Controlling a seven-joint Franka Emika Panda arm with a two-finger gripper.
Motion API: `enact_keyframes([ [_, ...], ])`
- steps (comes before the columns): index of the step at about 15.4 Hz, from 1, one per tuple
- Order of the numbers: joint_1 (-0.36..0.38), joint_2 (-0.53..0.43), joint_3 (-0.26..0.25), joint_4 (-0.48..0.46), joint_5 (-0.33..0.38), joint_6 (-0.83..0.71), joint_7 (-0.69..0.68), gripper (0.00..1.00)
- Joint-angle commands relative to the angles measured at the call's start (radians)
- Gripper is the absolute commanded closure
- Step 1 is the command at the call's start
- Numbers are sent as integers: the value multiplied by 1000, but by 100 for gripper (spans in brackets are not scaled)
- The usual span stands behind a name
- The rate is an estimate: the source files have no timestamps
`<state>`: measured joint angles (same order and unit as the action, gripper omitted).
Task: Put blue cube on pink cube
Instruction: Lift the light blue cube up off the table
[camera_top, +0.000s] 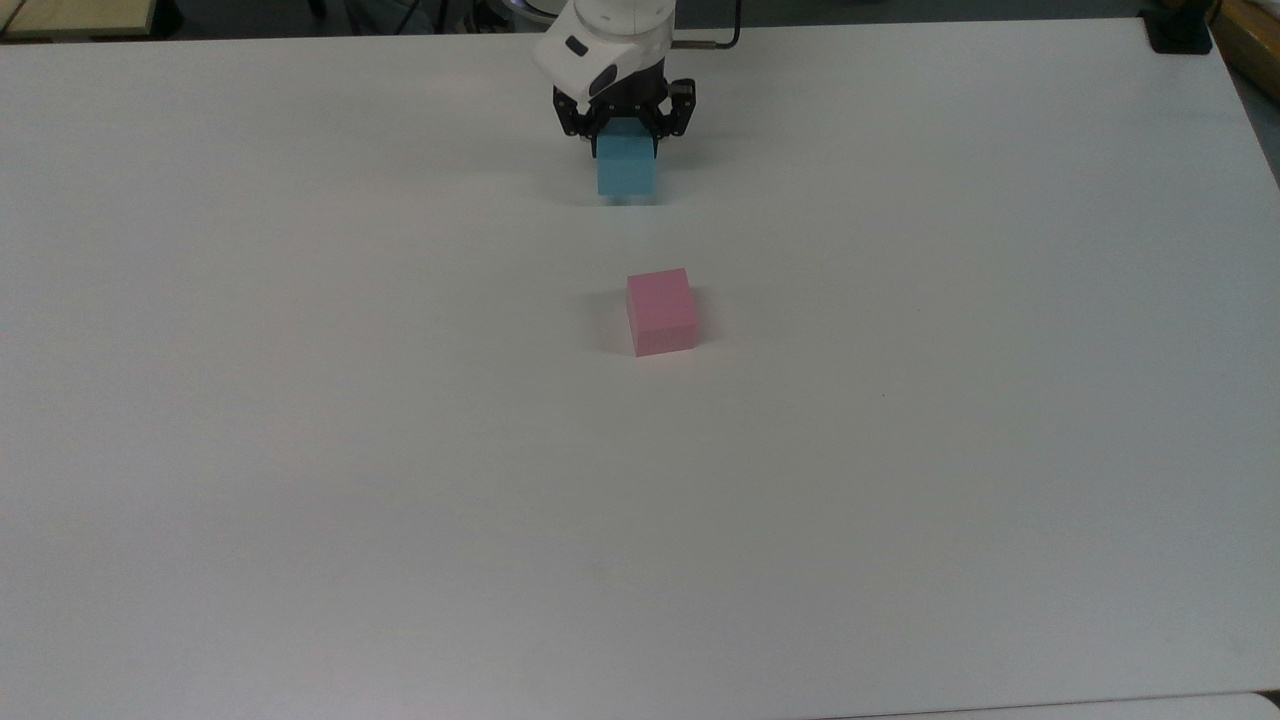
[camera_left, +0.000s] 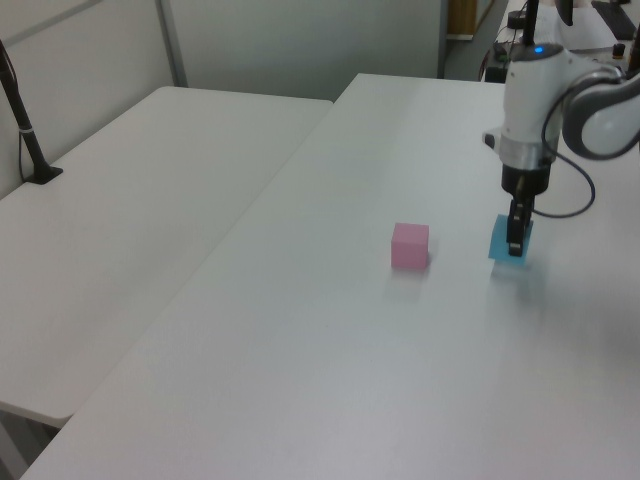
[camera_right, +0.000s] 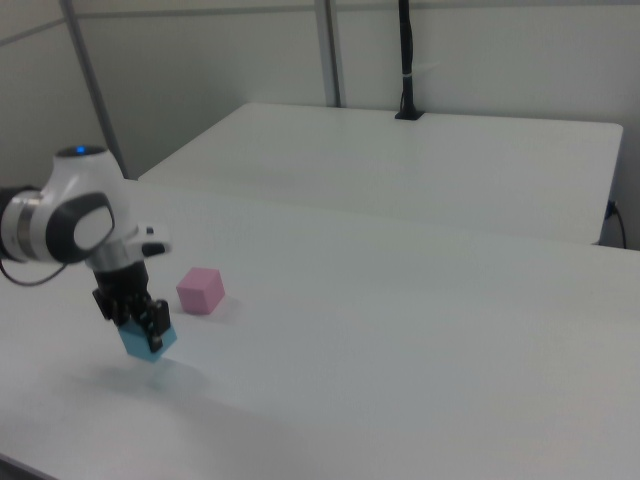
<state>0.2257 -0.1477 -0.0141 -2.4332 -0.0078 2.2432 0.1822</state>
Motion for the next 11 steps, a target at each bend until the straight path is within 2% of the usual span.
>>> enact_keyframes([
  [1,9,-10,-6,146,-14,-149,-6,76],
  [6,-3,68,-12,380,-14,-331,-38,75],
  [11,-48,74,-15,572,2,-511,-131,73],
])
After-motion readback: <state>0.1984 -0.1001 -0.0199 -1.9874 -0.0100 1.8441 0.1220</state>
